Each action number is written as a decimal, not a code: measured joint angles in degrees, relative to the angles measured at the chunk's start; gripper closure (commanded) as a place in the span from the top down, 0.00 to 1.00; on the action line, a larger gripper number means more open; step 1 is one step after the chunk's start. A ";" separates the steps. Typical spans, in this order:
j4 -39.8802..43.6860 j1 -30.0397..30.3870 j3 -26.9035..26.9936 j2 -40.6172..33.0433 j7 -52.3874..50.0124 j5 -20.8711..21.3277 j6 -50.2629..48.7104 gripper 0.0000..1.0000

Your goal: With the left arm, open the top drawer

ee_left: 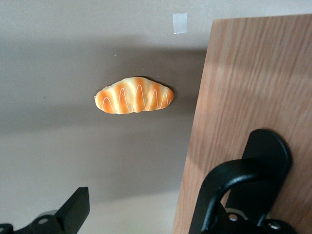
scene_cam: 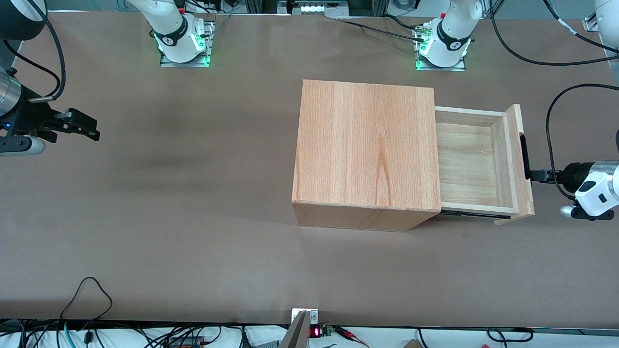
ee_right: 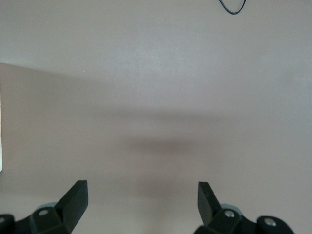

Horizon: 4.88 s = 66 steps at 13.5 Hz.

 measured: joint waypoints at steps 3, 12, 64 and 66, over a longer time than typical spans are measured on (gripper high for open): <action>0.00 0.07 0.00 0.02 0.49 0.00 0.23 1.00; 0.00 0.64 0.00 0.10 1.72 0.01 0.96 1.00; 3.04 1.69 -0.40 1.03 2.00 -2.73 -2.14 1.00; 3.16 1.76 -0.40 1.10 2.00 -2.73 -2.67 1.00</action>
